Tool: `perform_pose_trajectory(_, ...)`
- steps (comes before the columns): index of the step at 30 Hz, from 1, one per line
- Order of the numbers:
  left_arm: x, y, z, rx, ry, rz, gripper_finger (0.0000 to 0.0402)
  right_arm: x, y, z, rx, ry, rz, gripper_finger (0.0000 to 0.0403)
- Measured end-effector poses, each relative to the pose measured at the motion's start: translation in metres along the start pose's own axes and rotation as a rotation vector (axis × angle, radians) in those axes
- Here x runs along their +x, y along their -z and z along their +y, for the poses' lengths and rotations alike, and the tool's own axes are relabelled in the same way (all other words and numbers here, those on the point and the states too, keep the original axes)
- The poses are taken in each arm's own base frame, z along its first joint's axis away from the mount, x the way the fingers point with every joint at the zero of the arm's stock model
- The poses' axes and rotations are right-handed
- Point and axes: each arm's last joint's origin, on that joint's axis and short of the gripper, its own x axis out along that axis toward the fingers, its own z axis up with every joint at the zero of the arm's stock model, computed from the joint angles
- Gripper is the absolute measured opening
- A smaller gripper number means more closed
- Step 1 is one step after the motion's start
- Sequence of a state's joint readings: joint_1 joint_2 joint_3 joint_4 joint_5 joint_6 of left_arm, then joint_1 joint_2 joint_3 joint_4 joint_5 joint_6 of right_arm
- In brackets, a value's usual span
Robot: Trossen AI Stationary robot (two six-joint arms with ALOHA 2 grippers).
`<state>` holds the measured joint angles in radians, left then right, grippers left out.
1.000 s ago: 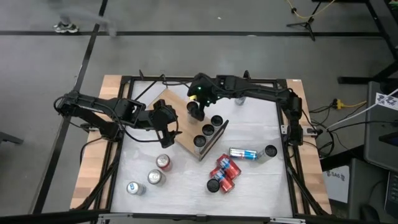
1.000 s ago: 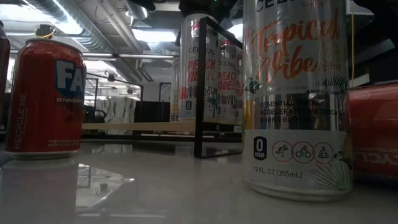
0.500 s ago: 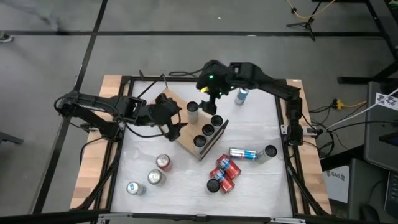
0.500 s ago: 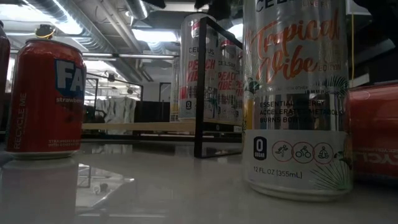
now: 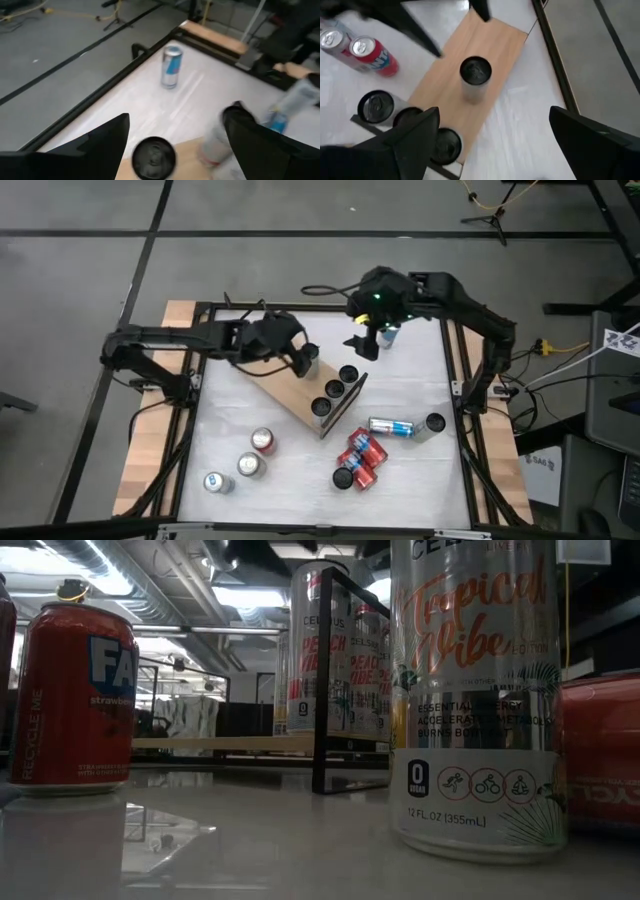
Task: Place canned beverage on shelf
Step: Put the top left white-yellow soda can on the shelf
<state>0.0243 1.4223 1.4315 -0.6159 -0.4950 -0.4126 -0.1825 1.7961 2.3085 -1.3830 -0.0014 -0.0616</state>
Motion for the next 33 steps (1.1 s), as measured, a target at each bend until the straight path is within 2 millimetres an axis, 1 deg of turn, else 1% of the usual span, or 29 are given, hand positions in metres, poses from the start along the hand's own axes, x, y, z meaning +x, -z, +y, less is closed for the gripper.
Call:
perform_pose_trajectory(6, 0.028, 0.005, 0.004, 0.005, -0.042, 0.061, 0.0322, -0.002, 0.005, 0.004, -0.008, -0.011, 0.046, 0.0374)
perform_pose_trajectory(8, 0.034, 0.007, 0.007, 0.008, -0.04, 0.084, 0.0322, 0.0, 0.006, 0.008, -0.021, -0.008, 0.056, 0.0374)
perform_pose_trajectory(11, 0.037, 0.009, 0.013, 0.012, -0.049, 0.126, 0.0322, 0.004, 0.014, 0.018, -0.048, -0.002, 0.091, 0.0374)
perform_pose_trajectory(15, 0.038, 0.009, 0.017, 0.008, -0.074, 0.14, 0.0322, 0.009, 0.034, 0.026, -0.044, 0.041, 0.099, 0.0374)
perform_pose_trajectory(17, 0.038, 0.009, 0.017, 0.008, -0.075, 0.14, 0.0322, 0.01, 0.048, 0.025, -0.023, 0.067, 0.072, 0.0374)
perform_pose_trajectory(21, 0.039, 0.013, 0.017, 0.014, -0.079, 0.152, 0.0322, 0.01, 0.077, 0.021, 0.026, 0.084, -0.031, 0.0374)
perform_pose_trajectory(24, 0.04, 0.014, 0.018, 0.007, -0.085, 0.157, 0.0322, 0.008, 0.094, 0.02, 0.041, 0.088, -0.128, 0.0374)
perform_pose_trajectory(29, 0.041, 0.013, 0.02, 0.01, -0.092, 0.155, 0.0322, 0.008, 0.111, 0.017, 0.057, 0.111, -0.211, 0.0374)
perform_pose_trajectory(33, 0.041, 0.013, 0.02, 0.017, -0.092, 0.153, 0.0322, 0.012, 0.116, 0.017, 0.057, 0.112, -0.201, 0.0374)
